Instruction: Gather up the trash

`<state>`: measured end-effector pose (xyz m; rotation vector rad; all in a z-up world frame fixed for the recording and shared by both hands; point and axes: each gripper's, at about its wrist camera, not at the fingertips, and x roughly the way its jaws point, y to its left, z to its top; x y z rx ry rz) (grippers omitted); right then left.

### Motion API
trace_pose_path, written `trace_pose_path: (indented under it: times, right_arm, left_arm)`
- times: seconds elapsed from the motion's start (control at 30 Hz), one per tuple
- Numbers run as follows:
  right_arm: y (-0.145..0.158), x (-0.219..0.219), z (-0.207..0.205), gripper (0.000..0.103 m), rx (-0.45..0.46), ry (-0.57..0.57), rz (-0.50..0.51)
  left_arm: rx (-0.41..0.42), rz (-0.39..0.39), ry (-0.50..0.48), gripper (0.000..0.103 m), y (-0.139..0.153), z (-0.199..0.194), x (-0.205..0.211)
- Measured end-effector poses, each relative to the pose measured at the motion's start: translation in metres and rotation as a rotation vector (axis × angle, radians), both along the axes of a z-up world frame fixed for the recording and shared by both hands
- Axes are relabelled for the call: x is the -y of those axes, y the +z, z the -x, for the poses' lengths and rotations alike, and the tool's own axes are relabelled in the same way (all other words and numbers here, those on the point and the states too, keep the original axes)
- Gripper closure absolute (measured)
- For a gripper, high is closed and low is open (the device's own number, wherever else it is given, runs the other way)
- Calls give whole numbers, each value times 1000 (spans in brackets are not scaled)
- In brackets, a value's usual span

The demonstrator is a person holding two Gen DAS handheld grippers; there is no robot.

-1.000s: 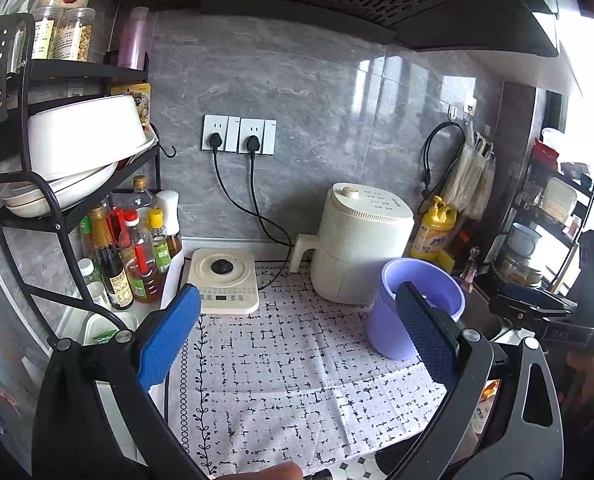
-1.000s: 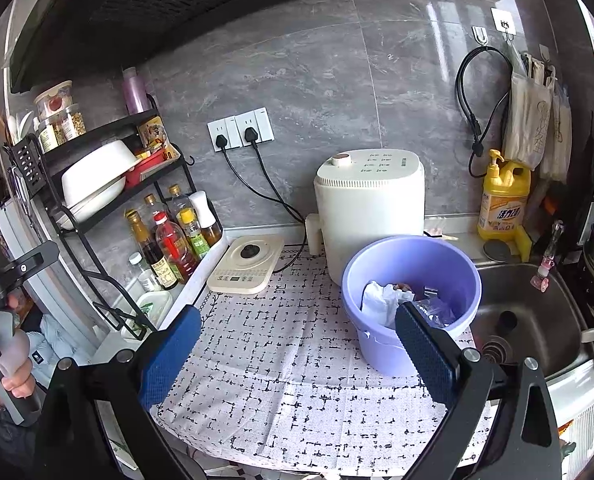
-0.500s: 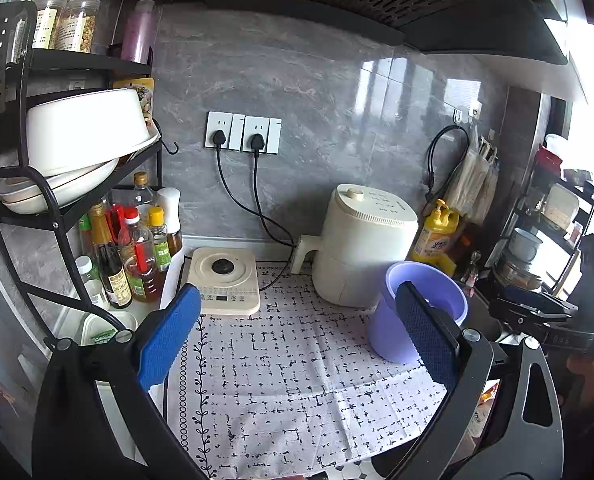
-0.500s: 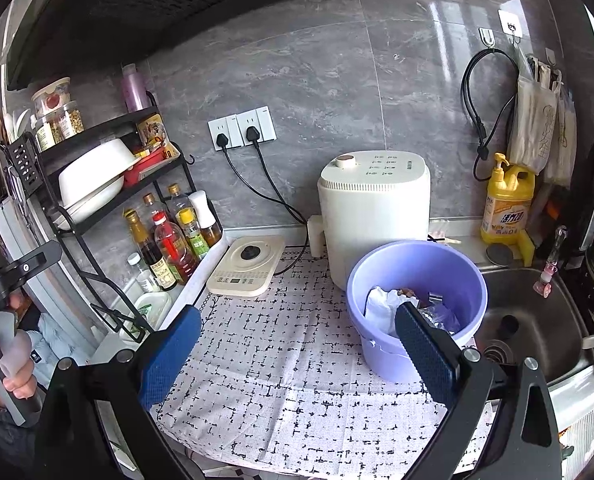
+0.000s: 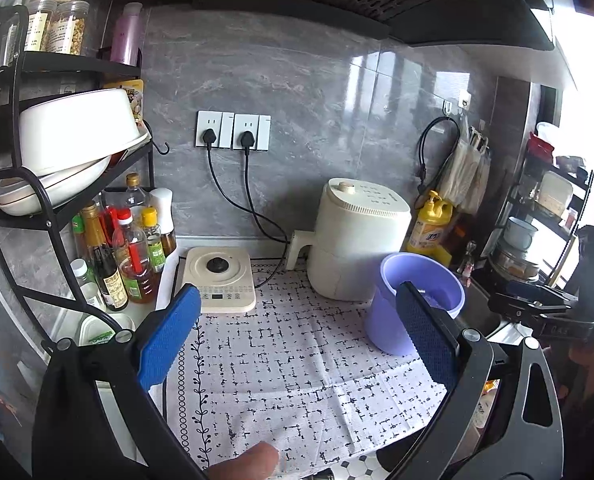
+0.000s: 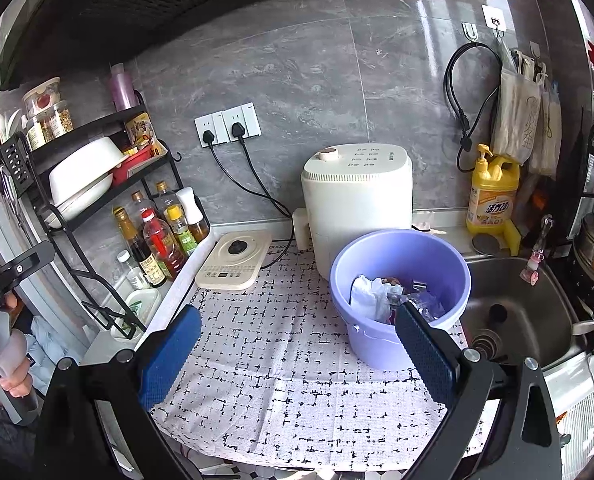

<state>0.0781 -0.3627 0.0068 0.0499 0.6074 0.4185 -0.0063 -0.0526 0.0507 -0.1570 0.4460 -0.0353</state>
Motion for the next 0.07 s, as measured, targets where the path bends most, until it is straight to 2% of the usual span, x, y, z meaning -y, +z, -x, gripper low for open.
trace_pose_path:
  times: [0.07]
  right_arm:
    - [-4,-5,-4,8,-21,10,6]
  left_arm:
    - [1,19,23,6,-9,6,-9]
